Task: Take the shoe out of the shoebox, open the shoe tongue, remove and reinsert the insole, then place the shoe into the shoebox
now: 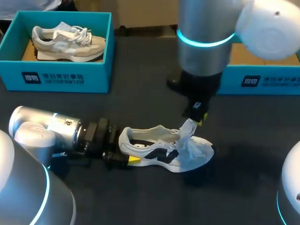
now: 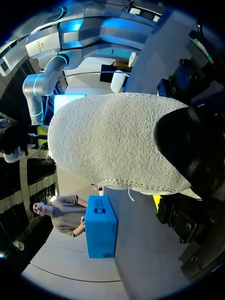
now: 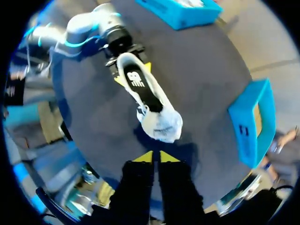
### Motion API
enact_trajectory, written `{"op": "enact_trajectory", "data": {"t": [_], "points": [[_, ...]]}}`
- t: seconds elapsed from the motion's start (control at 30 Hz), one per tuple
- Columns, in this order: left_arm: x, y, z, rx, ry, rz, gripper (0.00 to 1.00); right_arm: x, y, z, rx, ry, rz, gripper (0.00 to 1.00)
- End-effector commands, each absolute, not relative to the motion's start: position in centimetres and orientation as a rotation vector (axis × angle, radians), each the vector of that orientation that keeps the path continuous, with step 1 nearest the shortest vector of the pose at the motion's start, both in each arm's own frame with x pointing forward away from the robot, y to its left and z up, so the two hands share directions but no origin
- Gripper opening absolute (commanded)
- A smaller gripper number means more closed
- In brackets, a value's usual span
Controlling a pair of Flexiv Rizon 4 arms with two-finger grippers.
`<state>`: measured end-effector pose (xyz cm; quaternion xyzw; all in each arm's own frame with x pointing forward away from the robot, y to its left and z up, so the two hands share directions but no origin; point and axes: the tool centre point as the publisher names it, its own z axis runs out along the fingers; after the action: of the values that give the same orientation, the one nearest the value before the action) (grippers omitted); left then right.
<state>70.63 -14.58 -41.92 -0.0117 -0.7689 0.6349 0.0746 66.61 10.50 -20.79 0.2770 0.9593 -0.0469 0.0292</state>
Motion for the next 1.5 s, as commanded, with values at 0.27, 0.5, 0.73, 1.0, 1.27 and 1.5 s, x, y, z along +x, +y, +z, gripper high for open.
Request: {"op": "enact_trajectory", "data": {"t": [0.27,0.5,0.73,1.0,1.27,1.5], "points": [[70.6,-14.6,-42.0,-0.035,-2.307,1.906,0.00,66.7,13.6,-22.1,-0.065,3.106,0.110,0.00],[70.6,-14.6,-42.0,-0.035,-2.307,1.906,0.00,67.0,15.2,-23.2,-0.117,3.095,0.061,0.00],[70.6,-14.6,-42.0,-0.035,-2.307,1.906,0.00,68.1,18.9,-26.1,-0.215,3.091,0.108,0.00],[70.6,-14.6,-42.0,-0.035,-2.307,1.906,0.00,68.1,18.9,-26.1,-0.215,3.091,0.108,0.00],[70.6,-14.6,-42.0,-0.035,-2.307,1.906,0.00,69.3,21.8,-28.9,-0.241,3.107,0.080,0.00],[70.6,-14.6,-42.0,-0.035,-2.307,1.906,0.00,69.8,23.3,-31.4,-0.281,3.080,0.125,0.00]]}}
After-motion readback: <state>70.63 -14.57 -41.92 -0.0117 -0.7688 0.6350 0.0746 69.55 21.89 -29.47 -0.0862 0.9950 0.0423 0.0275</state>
